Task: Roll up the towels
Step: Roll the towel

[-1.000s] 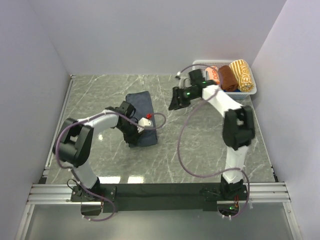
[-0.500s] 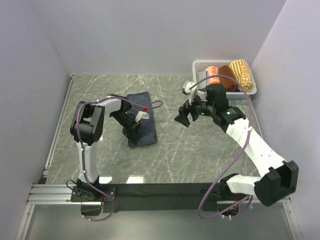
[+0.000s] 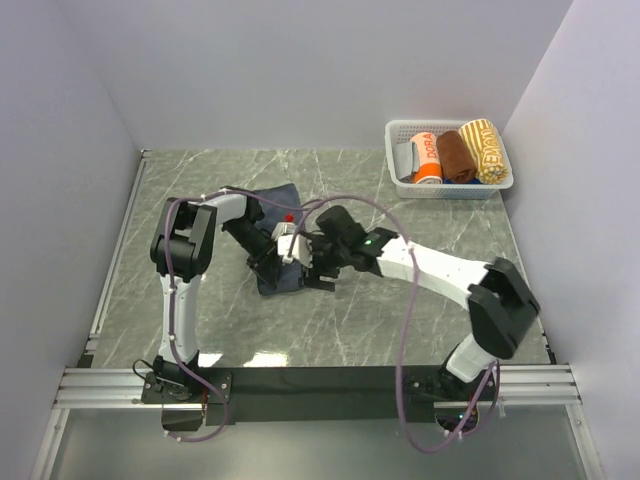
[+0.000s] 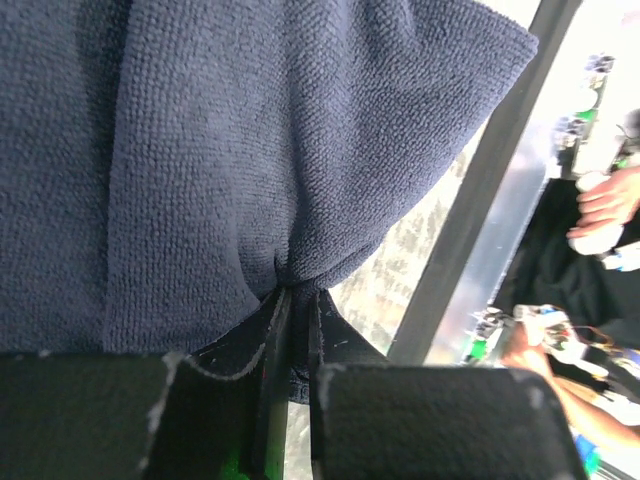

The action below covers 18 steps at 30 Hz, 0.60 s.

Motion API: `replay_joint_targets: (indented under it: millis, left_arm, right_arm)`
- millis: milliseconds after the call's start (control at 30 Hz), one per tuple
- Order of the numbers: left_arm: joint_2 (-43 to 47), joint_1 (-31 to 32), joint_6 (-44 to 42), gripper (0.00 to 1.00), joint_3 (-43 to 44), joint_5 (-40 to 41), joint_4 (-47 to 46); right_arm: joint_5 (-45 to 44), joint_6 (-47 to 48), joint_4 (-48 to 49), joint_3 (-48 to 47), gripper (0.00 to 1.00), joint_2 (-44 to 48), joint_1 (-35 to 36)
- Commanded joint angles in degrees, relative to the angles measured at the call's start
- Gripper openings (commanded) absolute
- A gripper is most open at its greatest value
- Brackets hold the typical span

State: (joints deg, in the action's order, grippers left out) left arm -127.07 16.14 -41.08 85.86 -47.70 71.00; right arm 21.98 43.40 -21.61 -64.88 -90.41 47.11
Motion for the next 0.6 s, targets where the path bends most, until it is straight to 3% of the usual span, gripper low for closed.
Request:
replay_joint_targets:
  millis: [0, 333, 433, 567]
  left_arm:
    - [-4.06, 0.47, -1.28, 0.01, 0.53, 2.35, -4.29]
    - [-7.05, -0.67, -4.36, 0.01, 1.94, 1.47, -1.48]
    - [-7.84, -1.37, -4.62, 0.02, 3.08, 1.21, -0.78]
    - [-7.5, -2.52, -4.45, 0.02, 3.52, 1.03, -0.95]
  right_arm:
    - [-2.21, 5.11, 8.06, -2.61, 0.82, -4.15, 1.4]
    - [1.23, 15.65, 14.05, -1.3, 0.77, -12.85, 3.77]
    - [1.4, 17.94, 13.43, -1.82, 0.71, -15.48, 3.78]
    - [1.05, 19.79, 10.02, -4.11, 0.57, -19.09, 3.78]
